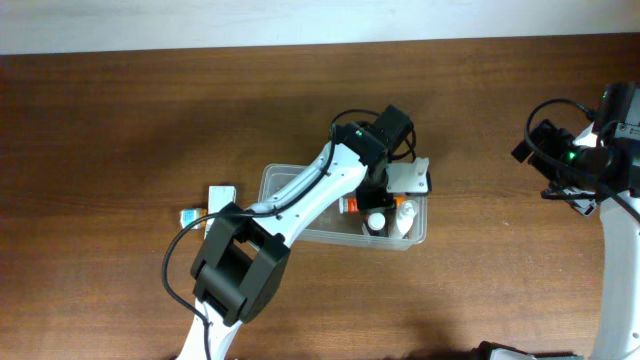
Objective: Pack container
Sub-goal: 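Place the orange tube lengthwise into the container with left gripper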
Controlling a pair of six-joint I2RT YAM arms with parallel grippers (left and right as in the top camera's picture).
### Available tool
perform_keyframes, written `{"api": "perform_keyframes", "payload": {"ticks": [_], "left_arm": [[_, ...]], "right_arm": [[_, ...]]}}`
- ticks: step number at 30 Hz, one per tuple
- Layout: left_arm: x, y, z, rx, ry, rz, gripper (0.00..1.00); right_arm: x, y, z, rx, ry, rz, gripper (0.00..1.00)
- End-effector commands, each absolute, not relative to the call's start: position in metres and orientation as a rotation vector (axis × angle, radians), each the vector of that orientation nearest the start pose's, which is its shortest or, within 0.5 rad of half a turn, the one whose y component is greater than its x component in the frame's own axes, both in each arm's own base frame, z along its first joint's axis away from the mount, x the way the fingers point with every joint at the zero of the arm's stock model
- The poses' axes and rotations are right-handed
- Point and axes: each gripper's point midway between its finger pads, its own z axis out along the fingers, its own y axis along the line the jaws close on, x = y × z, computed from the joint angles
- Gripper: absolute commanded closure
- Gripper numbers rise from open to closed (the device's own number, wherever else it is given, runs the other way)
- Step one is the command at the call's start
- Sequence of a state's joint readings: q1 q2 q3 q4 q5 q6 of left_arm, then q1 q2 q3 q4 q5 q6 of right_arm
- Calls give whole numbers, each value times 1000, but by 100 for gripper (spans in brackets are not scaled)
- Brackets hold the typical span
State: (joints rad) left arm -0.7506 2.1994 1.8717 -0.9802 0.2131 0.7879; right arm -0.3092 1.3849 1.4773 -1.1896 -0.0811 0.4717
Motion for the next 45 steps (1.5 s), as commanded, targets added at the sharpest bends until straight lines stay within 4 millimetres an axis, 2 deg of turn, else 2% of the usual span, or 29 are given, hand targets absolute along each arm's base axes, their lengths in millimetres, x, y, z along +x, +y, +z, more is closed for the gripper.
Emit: {"api": "perform_keyframes", "payload": {"ticks": [1, 5, 8, 11, 14, 17, 20, 24, 26, 29, 31, 32, 34, 36, 37, 39, 40, 41, 43, 45], "left_arm": [[354, -372, 107, 1842, 2075, -277, 44], [364, -369, 136, 1757, 2116, -214, 44], [373, -350, 155, 1689, 2189, -109, 44], [388, -299, 169, 1474, 2412, 40, 44], [395, -255, 171, 1307, 2587, 66, 44], [406, -197, 168, 1049, 2782, 80, 44], [410, -145, 166, 775, 2952, -26, 44], [405, -79, 166, 462, 3104, -166, 42], [404, -48, 166, 340, 3137, -175, 37], [406, -14, 164, 191, 3148, -216, 28], [407, -5, 163, 134, 3139, -288, 14], [410, -4, 164, 111, 3121, -339, 4], [412, -2, 164, 71, 3097, -424, 1], [414, 7, 164, 41, 3091, -412, 1], [413, 12, 163, 27, 3095, -397, 1], [407, 18, 162, -7, 3123, -378, 20], [403, 19, 162, -18, 3138, -379, 24], [401, 21, 159, -34, 3153, -366, 28], [393, 33, 152, -150, 3207, -244, 28], [386, 39, 143, -184, 3248, -180, 31]], "right_arm": [[312, -86, 240, 1001, 2468, 166, 1], [312, -86, 240, 1001, 2468, 166, 1], [312, -86, 240, 1001, 2468, 166, 1], [312, -86, 240, 1001, 2468, 166, 2], [312, -86, 240, 1001, 2468, 166, 2], [312, -86, 240, 1001, 2468, 166, 1], [312, -86, 240, 1001, 2468, 166, 1], [312, -86, 240, 1001, 2468, 166, 1], [312, -86, 240, 1001, 2468, 166, 1], [312, -86, 240, 1001, 2468, 166, 2], [312, -86, 240, 1001, 2468, 166, 1], [312, -86, 240, 1001, 2468, 166, 1], [312, -86, 240, 1001, 2468, 166, 1], [312, -86, 240, 1001, 2468, 166, 1], [312, -86, 240, 1001, 2468, 166, 1], [312, -86, 240, 1001, 2468, 166, 2], [312, -86, 240, 1001, 2468, 166, 1], [312, -86, 240, 1001, 2468, 166, 2], [312, -86, 240, 1001, 2468, 166, 1], [312, -86, 240, 1001, 2468, 166, 1]]}}
